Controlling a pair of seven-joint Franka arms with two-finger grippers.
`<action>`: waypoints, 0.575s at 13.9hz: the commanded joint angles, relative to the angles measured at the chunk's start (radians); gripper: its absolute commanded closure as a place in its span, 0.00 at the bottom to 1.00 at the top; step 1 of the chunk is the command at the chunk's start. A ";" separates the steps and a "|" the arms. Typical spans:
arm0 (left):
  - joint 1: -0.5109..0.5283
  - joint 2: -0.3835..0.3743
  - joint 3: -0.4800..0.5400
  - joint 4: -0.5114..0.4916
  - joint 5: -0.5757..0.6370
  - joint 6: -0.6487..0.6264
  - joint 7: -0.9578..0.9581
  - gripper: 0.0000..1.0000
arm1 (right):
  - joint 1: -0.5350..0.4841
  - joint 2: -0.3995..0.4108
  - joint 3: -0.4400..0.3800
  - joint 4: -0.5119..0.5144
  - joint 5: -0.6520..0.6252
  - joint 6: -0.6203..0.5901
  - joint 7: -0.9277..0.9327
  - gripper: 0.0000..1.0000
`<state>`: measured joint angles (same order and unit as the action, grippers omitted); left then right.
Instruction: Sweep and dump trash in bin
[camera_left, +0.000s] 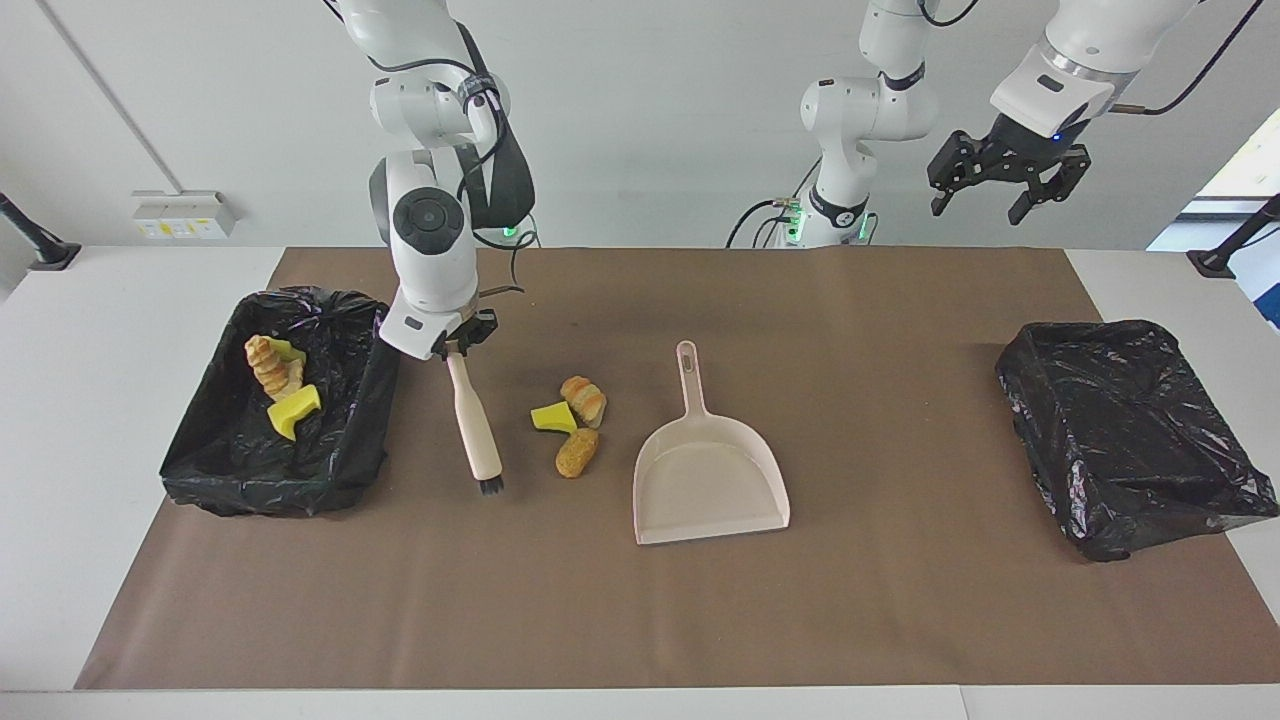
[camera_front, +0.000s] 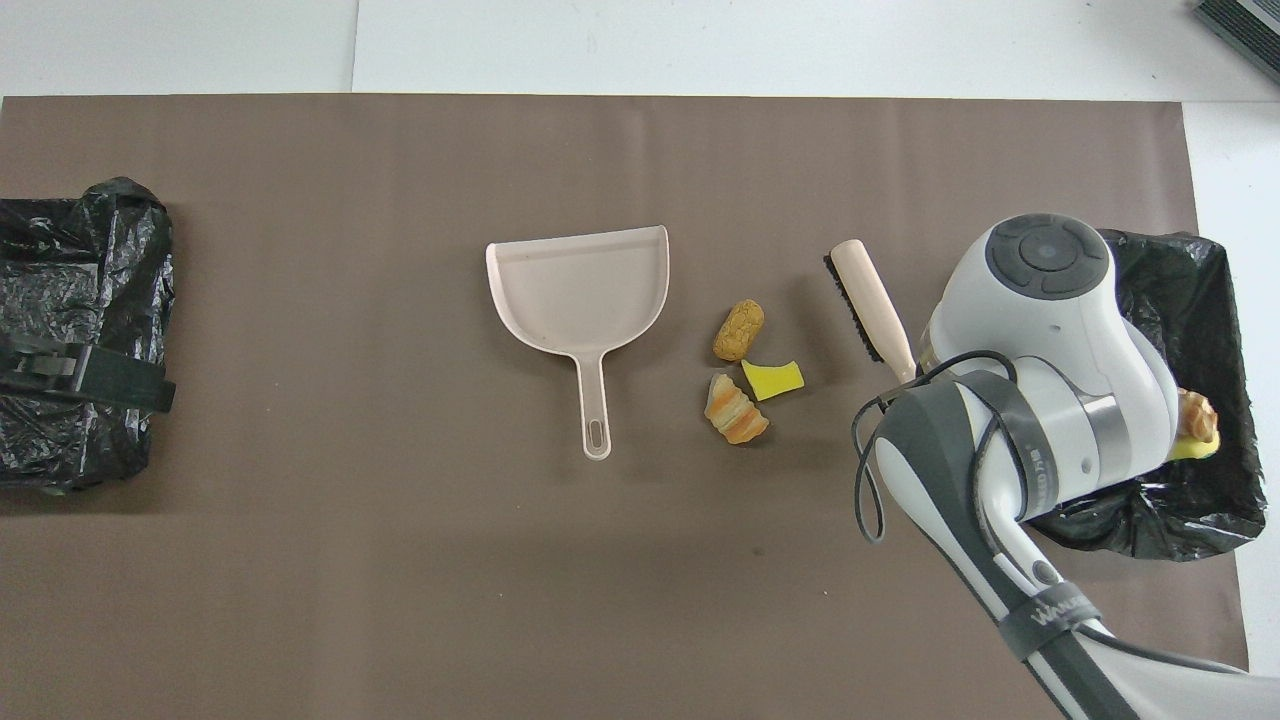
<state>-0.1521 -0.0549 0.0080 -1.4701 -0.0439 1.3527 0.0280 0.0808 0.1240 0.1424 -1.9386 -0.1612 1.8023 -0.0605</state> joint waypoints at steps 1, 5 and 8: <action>0.003 -0.016 -0.003 -0.010 0.018 -0.012 0.007 0.00 | -0.018 -0.011 0.011 -0.013 0.008 0.009 0.005 1.00; 0.003 -0.016 -0.003 -0.010 0.018 -0.012 0.007 0.00 | -0.019 -0.011 0.009 -0.016 0.011 0.014 0.005 1.00; 0.005 -0.016 -0.003 -0.010 0.018 -0.012 0.007 0.00 | -0.039 -0.011 0.009 -0.019 0.020 0.017 0.004 1.00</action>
<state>-0.1521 -0.0549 0.0080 -1.4701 -0.0439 1.3527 0.0280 0.0720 0.1244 0.1425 -1.9410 -0.1610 1.8031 -0.0605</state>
